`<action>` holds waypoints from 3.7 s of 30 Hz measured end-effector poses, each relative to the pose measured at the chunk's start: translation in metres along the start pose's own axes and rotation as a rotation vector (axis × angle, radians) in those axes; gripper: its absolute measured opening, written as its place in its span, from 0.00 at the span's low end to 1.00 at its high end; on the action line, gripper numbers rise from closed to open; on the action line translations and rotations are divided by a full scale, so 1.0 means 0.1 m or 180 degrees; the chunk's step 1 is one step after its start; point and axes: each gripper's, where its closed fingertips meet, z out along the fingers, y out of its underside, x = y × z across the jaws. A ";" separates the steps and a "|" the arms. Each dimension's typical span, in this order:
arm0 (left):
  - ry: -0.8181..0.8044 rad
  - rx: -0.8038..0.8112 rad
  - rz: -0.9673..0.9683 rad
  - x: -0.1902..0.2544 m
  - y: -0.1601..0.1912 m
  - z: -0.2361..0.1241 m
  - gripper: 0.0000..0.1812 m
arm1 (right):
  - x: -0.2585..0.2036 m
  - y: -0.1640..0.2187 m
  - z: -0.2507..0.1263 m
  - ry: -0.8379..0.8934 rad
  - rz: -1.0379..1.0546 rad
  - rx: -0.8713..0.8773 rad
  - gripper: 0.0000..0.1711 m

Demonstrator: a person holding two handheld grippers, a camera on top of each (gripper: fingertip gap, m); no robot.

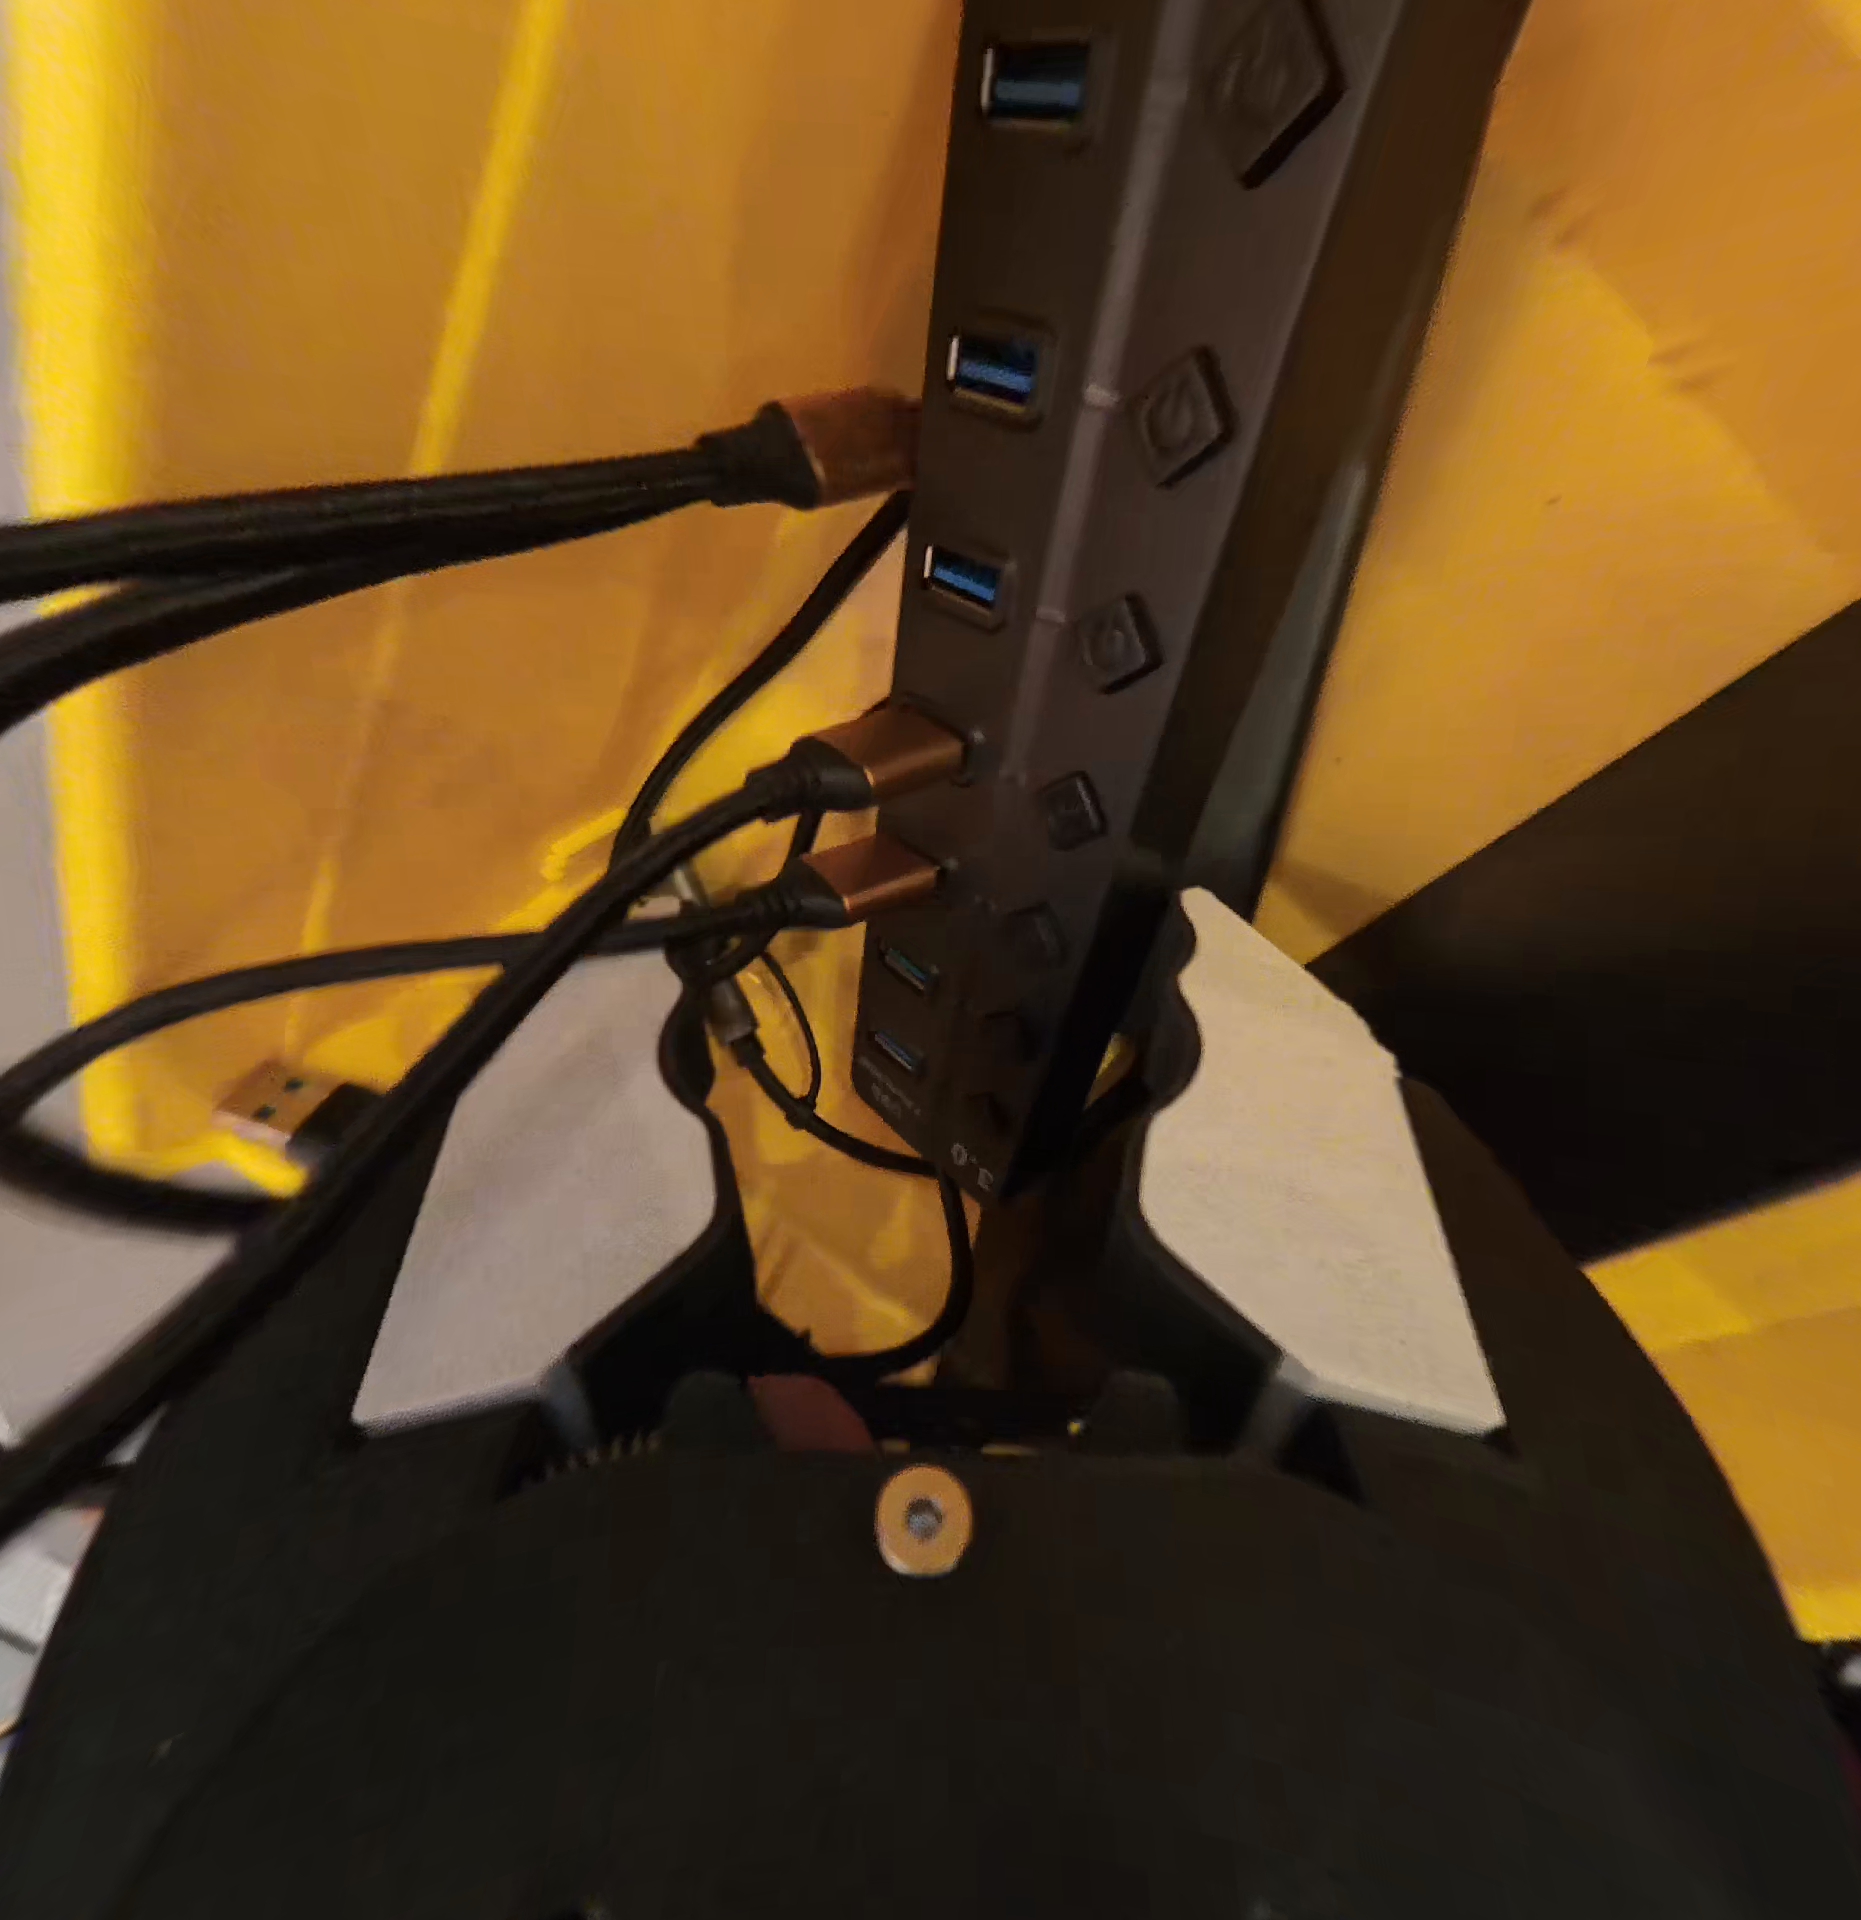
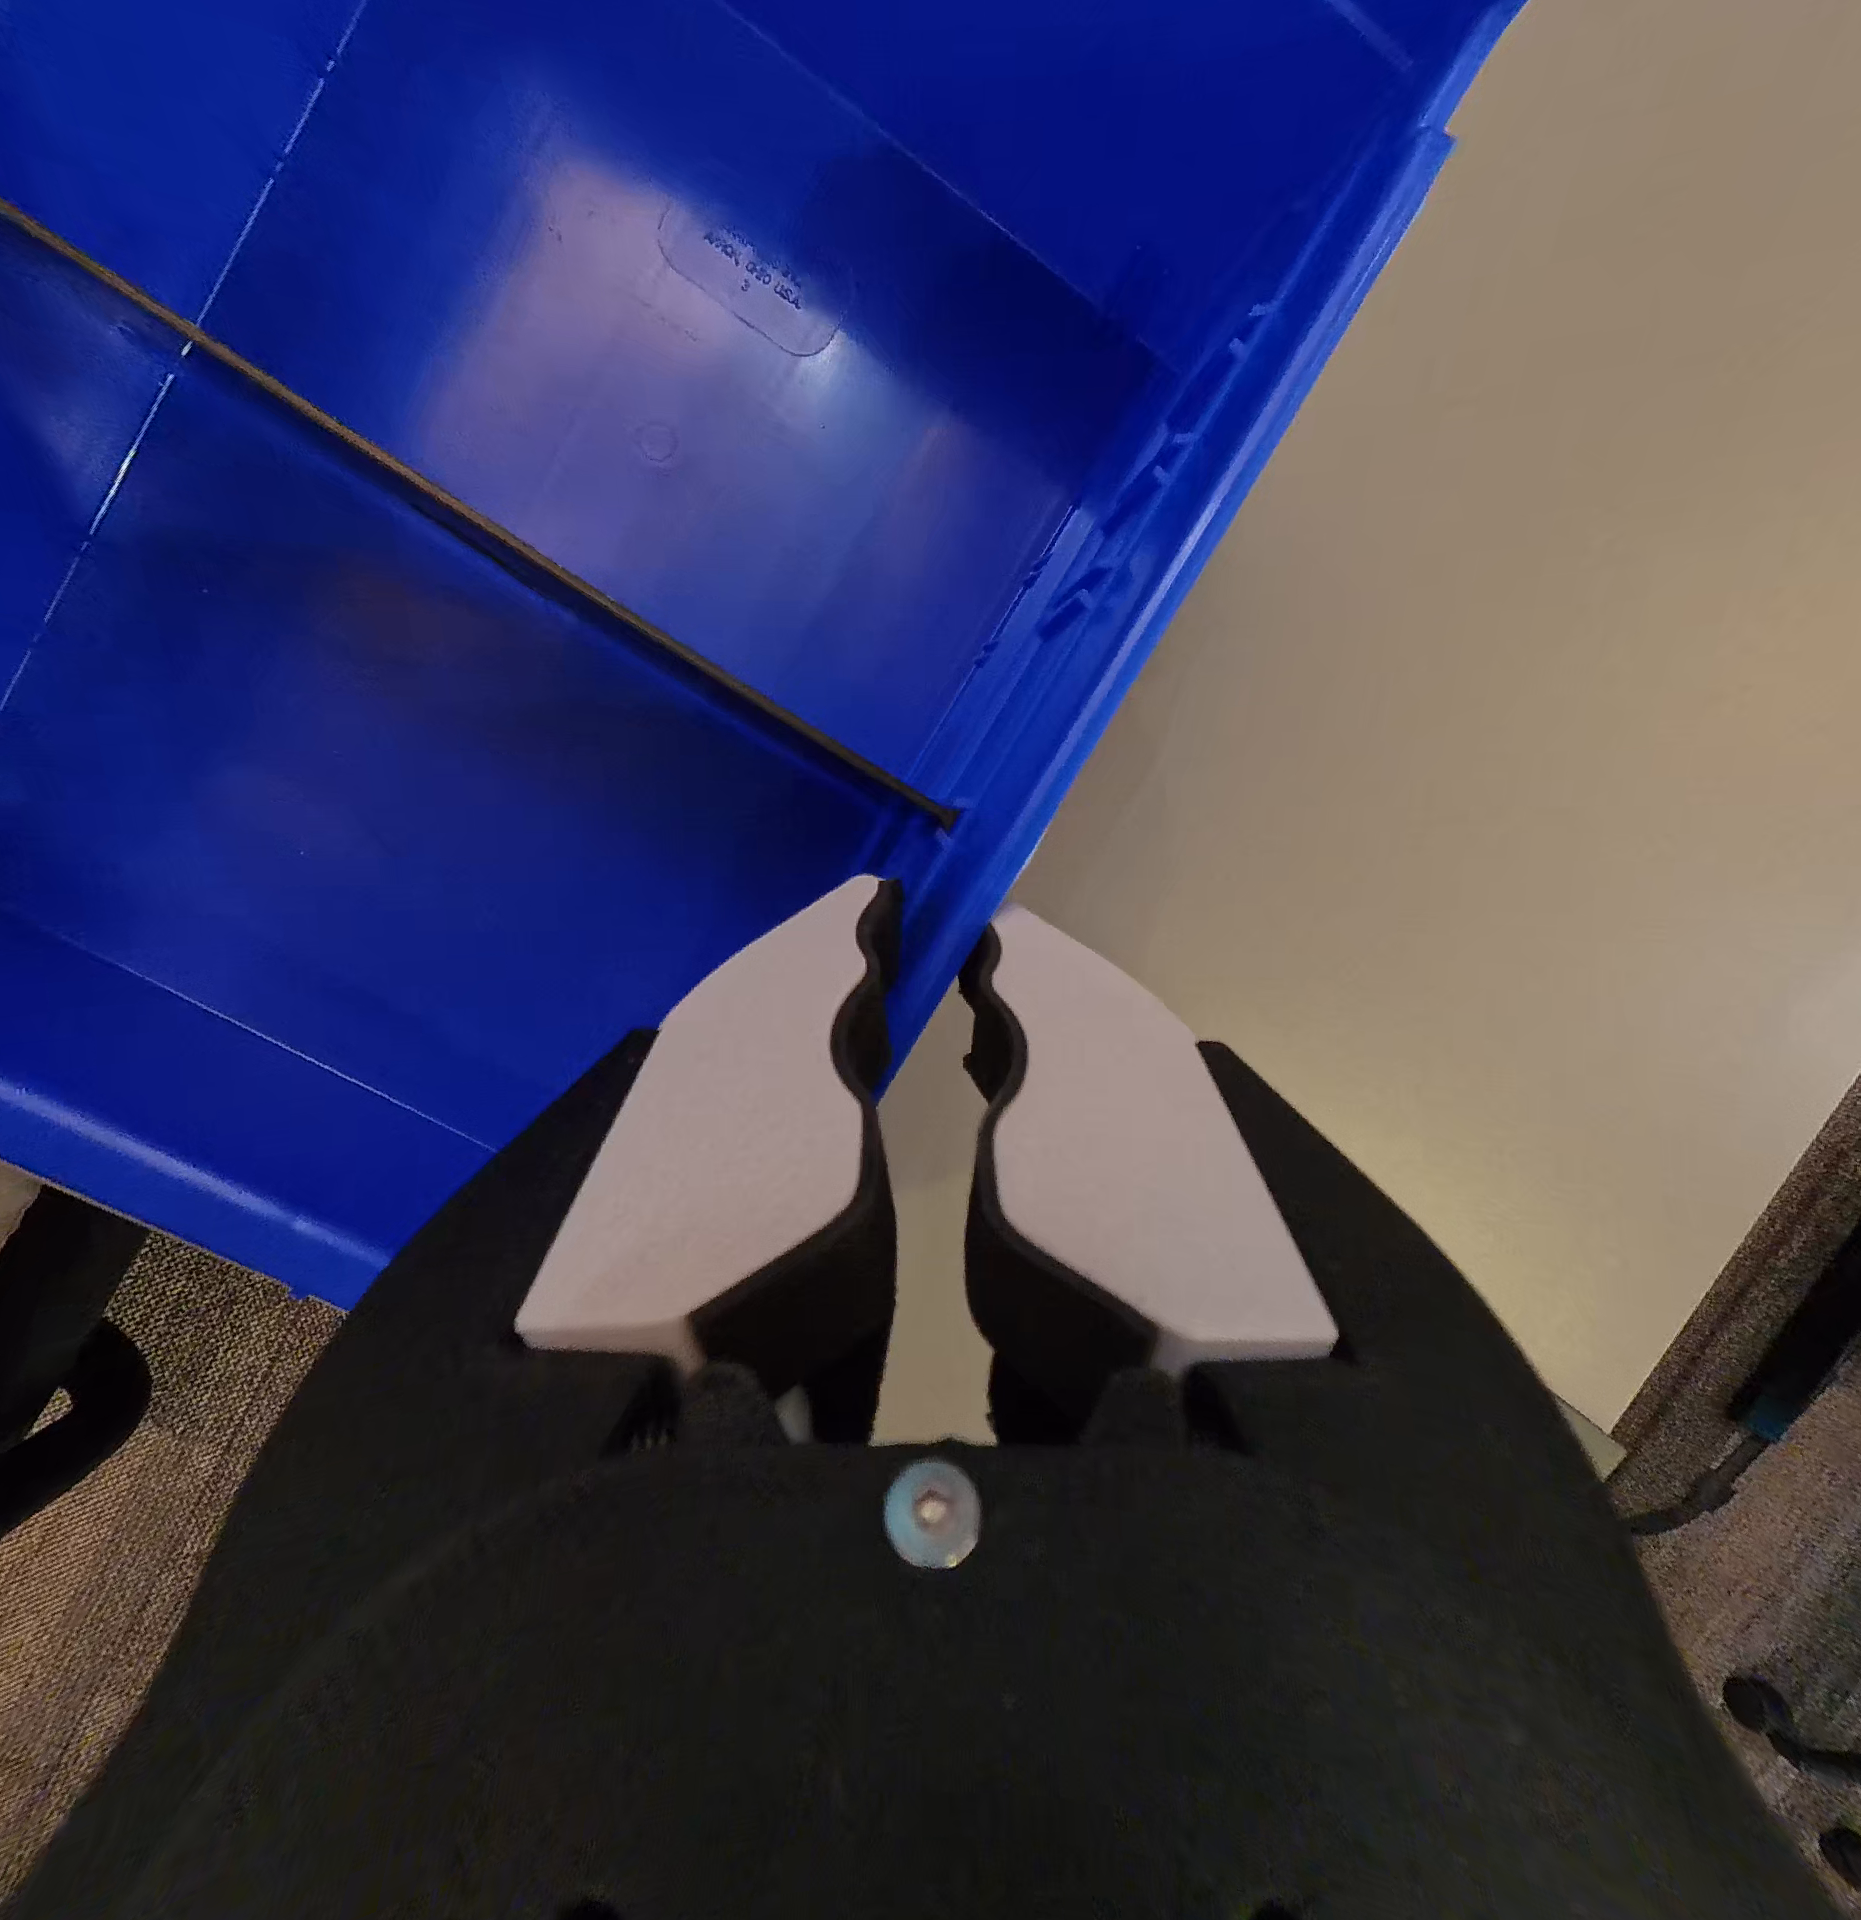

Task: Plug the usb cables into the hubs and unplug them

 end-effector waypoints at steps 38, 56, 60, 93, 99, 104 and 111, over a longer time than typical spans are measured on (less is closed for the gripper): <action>-0.2476 0.0475 0.0912 -0.43 0.03 -1.31 0.13 | -0.63 -0.91 -0.94 0.0786 -0.0694 0.1020 0.28; 0.0179 0.0867 0.0177 0.16 0.47 -1.11 0.13 | -2.95 -1.85 -0.76 -0.1256 -0.1472 0.1388 0.31; 0.0912 0.1057 0.0322 0.38 0.59 -1.27 0.13 | -3.05 -1.82 -0.65 -0.1344 -0.1519 0.1292 0.31; 0.0715 0.4045 -0.0447 -0.22 0.24 -3.18 0.12 | -3.43 -1.84 -0.62 -0.1944 -0.1442 0.1300 0.32; 0.0324 0.4210 -0.0612 -0.45 0.29 -3.55 0.12 | -3.41 -1.83 -0.62 -0.1971 -0.1413 0.1322 0.32; -0.0194 0.3955 -0.0391 -0.35 0.16 -3.69 0.12 | -3.42 -1.84 -0.63 -0.2022 -0.1381 0.1352 0.33; -0.1049 0.3124 0.0413 0.18 -0.31 -3.56 0.12 | -3.45 -2.00 -0.86 -0.2002 -0.1389 0.1708 0.37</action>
